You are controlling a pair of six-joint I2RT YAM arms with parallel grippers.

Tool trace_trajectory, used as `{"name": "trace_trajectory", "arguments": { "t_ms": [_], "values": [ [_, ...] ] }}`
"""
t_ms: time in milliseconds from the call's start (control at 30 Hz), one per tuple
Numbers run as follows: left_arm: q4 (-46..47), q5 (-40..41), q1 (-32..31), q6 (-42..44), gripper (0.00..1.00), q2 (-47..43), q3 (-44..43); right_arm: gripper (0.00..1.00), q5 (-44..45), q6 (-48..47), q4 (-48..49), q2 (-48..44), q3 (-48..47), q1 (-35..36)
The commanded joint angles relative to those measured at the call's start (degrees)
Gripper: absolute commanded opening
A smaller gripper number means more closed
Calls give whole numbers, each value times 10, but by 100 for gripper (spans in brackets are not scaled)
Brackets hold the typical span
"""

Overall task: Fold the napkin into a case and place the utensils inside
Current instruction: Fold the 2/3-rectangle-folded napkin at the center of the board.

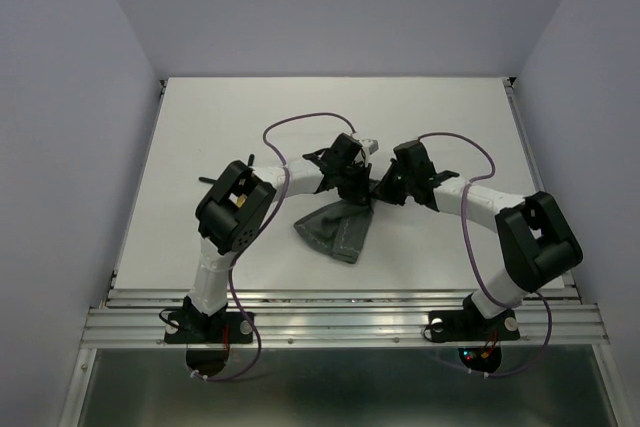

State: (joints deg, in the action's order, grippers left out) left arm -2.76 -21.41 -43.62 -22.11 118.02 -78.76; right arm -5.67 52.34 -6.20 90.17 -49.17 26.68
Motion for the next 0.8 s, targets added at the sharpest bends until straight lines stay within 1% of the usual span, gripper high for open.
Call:
{"name": "trace_trajectory", "arguments": {
  "t_ms": [0,67,100,133,167,333,500,567,667,700,767],
  "values": [
    [23,-43,-9,9,0,-29,6,1,-17,-4,21,16,-32,9],
    [17,-38,-9,14,5,-33,6,1,-18,-6,20,21,-37,9],
    [14,-32,-9,16,11,-38,5,1,-16,-7,17,23,-37,9],
    [9,-27,-9,22,14,-42,5,1,-16,-7,11,27,-39,9],
    [-1,-19,-9,26,20,-45,2,1,-12,-8,8,29,-42,9],
    [-42,7,-9,47,31,-74,-7,1,0,-6,-9,37,-43,9],
    [-65,22,-9,62,36,-97,-11,1,3,-3,-10,38,-43,9],
    [-73,22,-9,65,43,-104,-11,1,3,-3,-10,36,-44,9],
    [-84,29,-9,69,49,-117,-10,1,5,-4,-12,35,-46,9],
    [-87,31,-9,72,53,-123,-8,1,4,-4,-13,35,-46,9],
    [-95,37,-9,73,53,-133,-2,1,3,-5,-13,34,-46,9]
  ]
}}
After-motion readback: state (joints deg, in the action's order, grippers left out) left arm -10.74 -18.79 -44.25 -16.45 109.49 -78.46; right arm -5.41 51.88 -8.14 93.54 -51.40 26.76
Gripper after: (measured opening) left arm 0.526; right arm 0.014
